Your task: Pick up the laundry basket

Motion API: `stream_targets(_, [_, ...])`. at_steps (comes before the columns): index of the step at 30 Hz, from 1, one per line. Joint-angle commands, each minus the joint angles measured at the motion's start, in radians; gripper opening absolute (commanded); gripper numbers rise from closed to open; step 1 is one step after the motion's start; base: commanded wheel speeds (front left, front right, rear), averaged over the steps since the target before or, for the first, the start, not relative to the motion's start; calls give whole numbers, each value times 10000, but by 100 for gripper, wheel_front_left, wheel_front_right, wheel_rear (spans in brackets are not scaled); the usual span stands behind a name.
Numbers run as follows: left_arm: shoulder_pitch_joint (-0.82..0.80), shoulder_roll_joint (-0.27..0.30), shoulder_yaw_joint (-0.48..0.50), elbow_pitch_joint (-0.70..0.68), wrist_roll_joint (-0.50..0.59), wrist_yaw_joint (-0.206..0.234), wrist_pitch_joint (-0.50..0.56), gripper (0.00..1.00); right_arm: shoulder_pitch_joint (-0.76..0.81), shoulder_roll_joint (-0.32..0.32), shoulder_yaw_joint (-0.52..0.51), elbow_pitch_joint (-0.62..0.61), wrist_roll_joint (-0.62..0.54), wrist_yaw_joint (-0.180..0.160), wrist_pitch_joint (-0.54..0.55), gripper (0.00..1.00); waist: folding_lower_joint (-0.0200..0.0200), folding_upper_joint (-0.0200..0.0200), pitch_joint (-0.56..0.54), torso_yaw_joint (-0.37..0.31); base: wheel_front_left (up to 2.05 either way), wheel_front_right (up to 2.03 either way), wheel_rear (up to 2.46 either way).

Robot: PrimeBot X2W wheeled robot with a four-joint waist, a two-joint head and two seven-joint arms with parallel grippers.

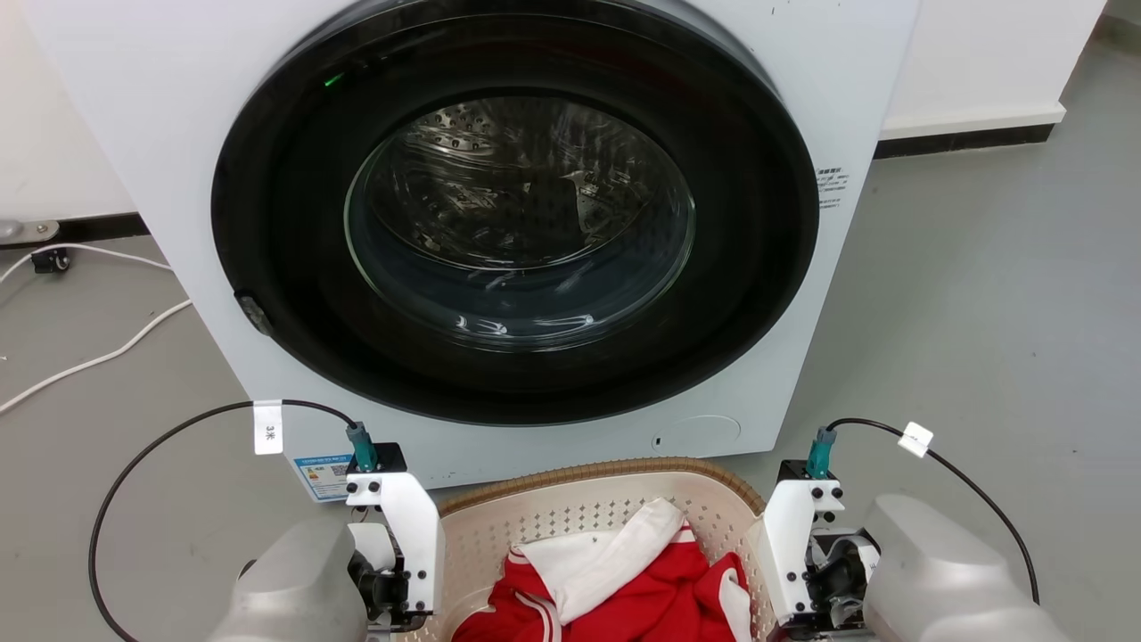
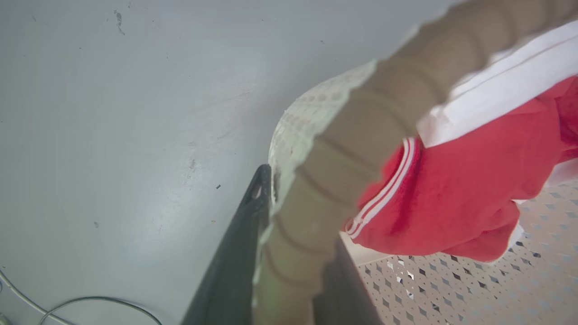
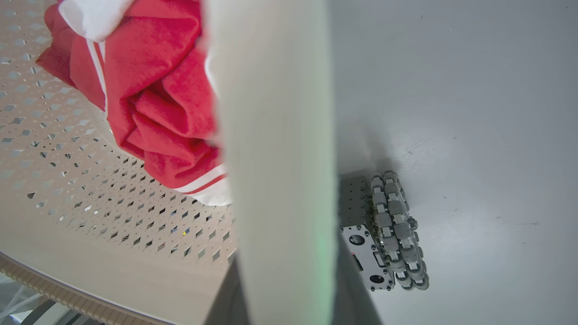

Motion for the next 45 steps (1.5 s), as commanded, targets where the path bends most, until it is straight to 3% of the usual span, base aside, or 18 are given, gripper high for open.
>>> stream_targets(1, [-48,-67,-48,-17,-12,-55,10,0,51,89,-84,-63,-18,29,-40,0,1,0,3,20,0,0,0])
stream_targets(20, [217,-402,-139,19,-384,-72,494,0,-106,67,-736,-74,-894,29,-191,0,1,0,-14,300,0,0,0])
stream_targets(45, [312,-445,-339,51,-460,-77,209,0,193,165,-1563,-74,-1710,29,-30,0,1,0,-130,383,0,0,0])
